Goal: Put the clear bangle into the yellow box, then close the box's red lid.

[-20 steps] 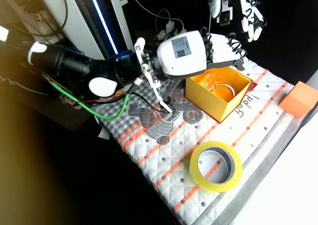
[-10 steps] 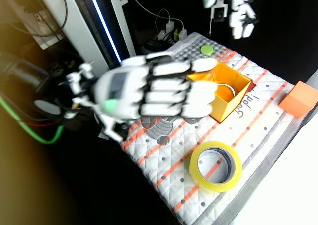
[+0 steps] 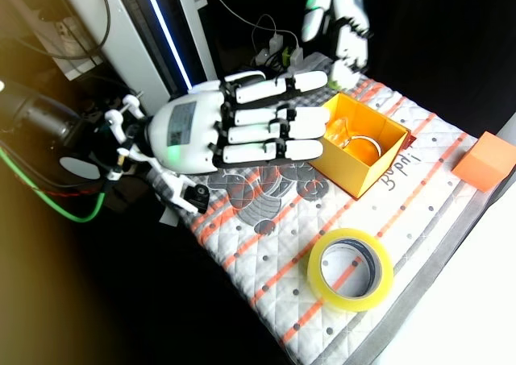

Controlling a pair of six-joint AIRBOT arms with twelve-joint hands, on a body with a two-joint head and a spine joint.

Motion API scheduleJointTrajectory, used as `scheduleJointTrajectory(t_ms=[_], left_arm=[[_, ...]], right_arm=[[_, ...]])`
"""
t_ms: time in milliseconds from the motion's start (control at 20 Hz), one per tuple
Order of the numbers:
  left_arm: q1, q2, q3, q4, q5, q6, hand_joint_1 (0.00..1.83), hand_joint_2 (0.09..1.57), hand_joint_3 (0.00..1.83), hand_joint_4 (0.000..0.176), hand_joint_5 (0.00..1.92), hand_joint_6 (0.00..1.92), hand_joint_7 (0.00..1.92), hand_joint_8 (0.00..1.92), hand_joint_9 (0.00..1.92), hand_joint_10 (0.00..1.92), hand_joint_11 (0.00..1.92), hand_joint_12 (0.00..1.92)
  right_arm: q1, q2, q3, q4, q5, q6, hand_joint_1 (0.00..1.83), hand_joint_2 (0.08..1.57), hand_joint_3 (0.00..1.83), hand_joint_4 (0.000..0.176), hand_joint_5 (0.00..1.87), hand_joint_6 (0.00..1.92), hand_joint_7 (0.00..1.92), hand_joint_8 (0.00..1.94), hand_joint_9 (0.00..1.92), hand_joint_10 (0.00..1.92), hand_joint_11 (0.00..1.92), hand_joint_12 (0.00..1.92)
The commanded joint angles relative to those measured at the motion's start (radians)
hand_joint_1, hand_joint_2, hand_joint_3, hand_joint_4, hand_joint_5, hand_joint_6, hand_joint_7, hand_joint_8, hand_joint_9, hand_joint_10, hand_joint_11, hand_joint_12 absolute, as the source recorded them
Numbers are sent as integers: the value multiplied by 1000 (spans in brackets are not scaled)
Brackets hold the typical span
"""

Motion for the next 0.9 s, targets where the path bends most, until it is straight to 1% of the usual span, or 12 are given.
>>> scheduleJointTrajectory(t_ms=[0,50,150,200,250,300,350,400,500,600,700,850], left_arm=[[-22,-11,6,11,-70,-12,0,1436,0,0,286,0,299,0,303,0,124,497],[-37,-27,17,21,-39,-12,0,1421,0,0,247,0,269,0,284,0,100,481],[-58,-48,35,26,0,-12,0,1417,0,0,251,0,281,0,295,0,129,456],[-62,-55,42,25,6,-12,0,1418,0,0,235,0,256,1,275,0,136,390],[-66,-60,47,23,10,-12,0,1421,1,0,239,3,251,0,261,0,131,372],[-70,-64,51,20,12,-12,0,1422,1,0,238,3,245,0,252,0,135,369],[-76,-70,56,13,12,-12,0,1417,0,0,212,0,218,0,220,0,105,352],[-77,-72,58,9,10,-12,0,1418,0,0,196,0,197,0,189,0,78,338],[-77,-74,63,-15,-5,-12,0,1404,0,0,173,0,198,3,208,10,114,350],[-77,-74,70,-38,-14,-12,0,1399,0,0,150,0,158,0,173,1,84,337],[-75,-66,74,-62,-31,-12,0,1410,0,0,180,13,177,10,196,11,107,346],[-56,-38,72,-104,-70,-12,10,1413,0,0,216,0,218,1,225,1,100,401]], right_arm=[[6,9,-3,10,129,5,157,1078,0,176,135,14,165,8,12,3,0,0],[5,12,-4,11,129,6,169,1082,0,173,141,13,167,7,17,4,0,0],[3,15,-8,11,129,6,181,1084,0,156,152,12,185,10,34,9,0,0],[2,15,-8,11,129,6,176,1088,2,155,161,11,200,12,50,12,0,0],[1,15,-8,12,129,6,167,1092,3,153,163,9,218,15,64,14,5,2],[0,14,-8,13,129,6,167,1088,1,159,158,5,233,17,77,16,16,7],[-3,14,-9,16,129,7,170,1084,0,150,151,2,239,17,83,16,18,8],[-5,15,-9,17,129,8,155,1088,1,150,137,0,241,13,90,15,25,11],[-11,15,-10,22,129,10,157,1094,3,132,129,0,249,13,104,17,32,14],[-17,16,-11,28,129,11,182,1090,1,128,142,5,272,17,128,21,29,13],[-21,16,-12,29,129,13,188,1094,2,131,146,5,276,14,135,19,23,11],[-22,16,-13,30,129,13,159,1127,11,115,148,2,278,7,159,16,54,24]])
